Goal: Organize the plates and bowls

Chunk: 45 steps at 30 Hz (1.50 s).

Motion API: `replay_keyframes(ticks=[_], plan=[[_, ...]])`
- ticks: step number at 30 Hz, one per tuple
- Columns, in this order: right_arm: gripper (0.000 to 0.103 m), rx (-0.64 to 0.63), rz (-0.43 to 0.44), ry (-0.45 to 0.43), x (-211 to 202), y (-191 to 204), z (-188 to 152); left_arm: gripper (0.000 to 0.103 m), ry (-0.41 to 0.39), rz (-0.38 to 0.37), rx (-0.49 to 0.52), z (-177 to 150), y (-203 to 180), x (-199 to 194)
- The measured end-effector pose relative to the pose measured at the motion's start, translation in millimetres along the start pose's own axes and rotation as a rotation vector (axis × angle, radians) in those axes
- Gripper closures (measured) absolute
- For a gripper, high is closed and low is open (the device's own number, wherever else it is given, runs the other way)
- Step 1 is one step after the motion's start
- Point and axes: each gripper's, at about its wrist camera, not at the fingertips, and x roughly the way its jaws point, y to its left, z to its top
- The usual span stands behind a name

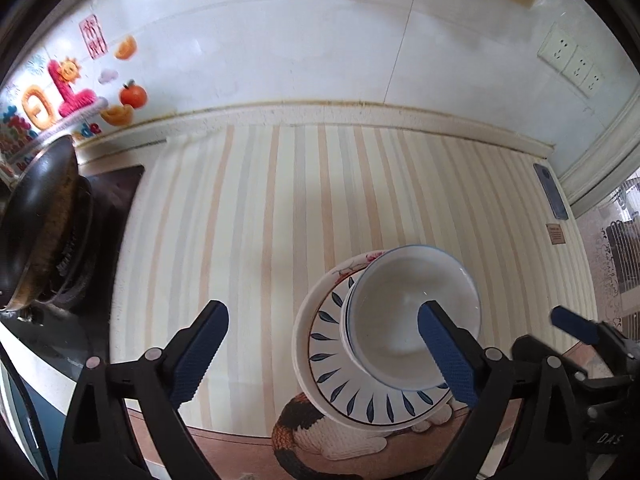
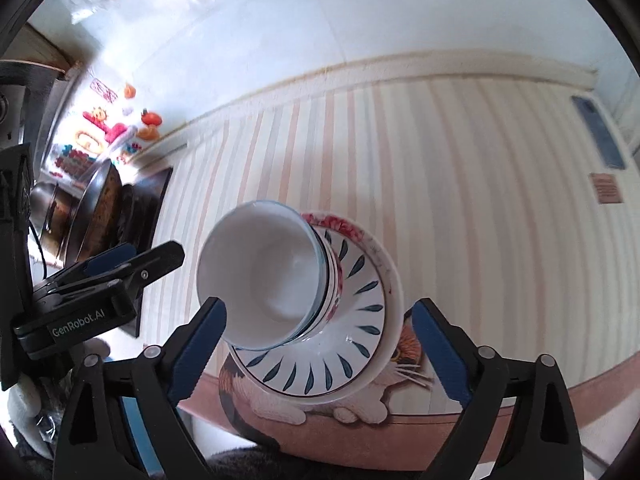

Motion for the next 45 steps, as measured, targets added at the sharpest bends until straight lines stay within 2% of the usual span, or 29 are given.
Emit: replay_keyframes(ticks=[5,11,14,19,29,35,45], plan=[[0.004,-0.009,-0.054,-0.096,-36,8,-9,0.006,-0.047,0.007,0.002,-10,-1,-27],[0.003,-0.044,-0.098,-0.169,-74,22,-23,0.006,-0.152,0.02,-0.011,-26,-4,-70],[0.003,-0.055,-0.103,-0.208,-94,28,-34,0.002,-0.18,0.025,-0.013,-34,-5,-89],[0.003,-0.064,-0.096,-0.237,-121,36,-54,0.002,-0.227,0.026,-0.017,-55,-10,-120],[0.003,-0.11,-0.089,-0.315,-191,50,-121,0.002,-0.318,0.066,-0.038,-112,-22,-193],[0.002,-0.144,-0.113,-0.385,-240,65,-164,0.002,-0.373,0.081,-0.067,-144,-18,-233],[0.002,-0.163,-0.136,-0.469,-299,89,-218,0.002,-0.383,0.079,-0.051,-190,-7,-269]])
